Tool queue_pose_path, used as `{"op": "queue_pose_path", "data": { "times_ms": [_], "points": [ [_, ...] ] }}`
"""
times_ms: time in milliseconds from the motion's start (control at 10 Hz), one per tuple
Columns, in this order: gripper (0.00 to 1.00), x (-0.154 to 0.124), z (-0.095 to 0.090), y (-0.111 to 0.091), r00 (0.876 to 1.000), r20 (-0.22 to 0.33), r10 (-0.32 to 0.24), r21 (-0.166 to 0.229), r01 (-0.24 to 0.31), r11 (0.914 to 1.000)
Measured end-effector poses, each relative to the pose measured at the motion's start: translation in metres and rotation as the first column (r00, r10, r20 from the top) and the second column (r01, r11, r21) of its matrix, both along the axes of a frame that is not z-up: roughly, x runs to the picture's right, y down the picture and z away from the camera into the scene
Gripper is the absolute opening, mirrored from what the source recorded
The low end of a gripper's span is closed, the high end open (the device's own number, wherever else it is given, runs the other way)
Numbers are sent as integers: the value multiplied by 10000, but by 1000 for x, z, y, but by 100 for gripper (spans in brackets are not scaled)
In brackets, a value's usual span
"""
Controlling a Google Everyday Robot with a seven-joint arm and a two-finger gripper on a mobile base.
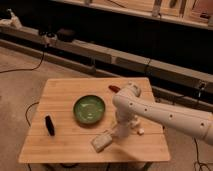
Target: Place the ceramic cup over the eraser
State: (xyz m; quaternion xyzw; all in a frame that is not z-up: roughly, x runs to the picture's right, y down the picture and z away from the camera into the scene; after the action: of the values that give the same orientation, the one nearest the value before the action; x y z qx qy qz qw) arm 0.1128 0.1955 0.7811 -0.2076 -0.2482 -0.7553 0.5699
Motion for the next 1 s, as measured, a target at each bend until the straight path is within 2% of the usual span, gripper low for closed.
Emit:
{"op": "queue_pose_path", "data": {
  "times_ms": [100,400,500,700,1000],
  "points": [
    [51,2,-1,1,9999,-44,148,-25,-148,9999],
    [21,1,-3,-3,9986,112,509,247,-512,9984],
    [15,1,-6,-6,9984,180,528,407,-535,9977],
    [15,-1,-17,-13,9987,286,418,590,-434,9973],
    [15,-12,-59,-36,9975,695,104,792,-159,9967]
  ]
}}
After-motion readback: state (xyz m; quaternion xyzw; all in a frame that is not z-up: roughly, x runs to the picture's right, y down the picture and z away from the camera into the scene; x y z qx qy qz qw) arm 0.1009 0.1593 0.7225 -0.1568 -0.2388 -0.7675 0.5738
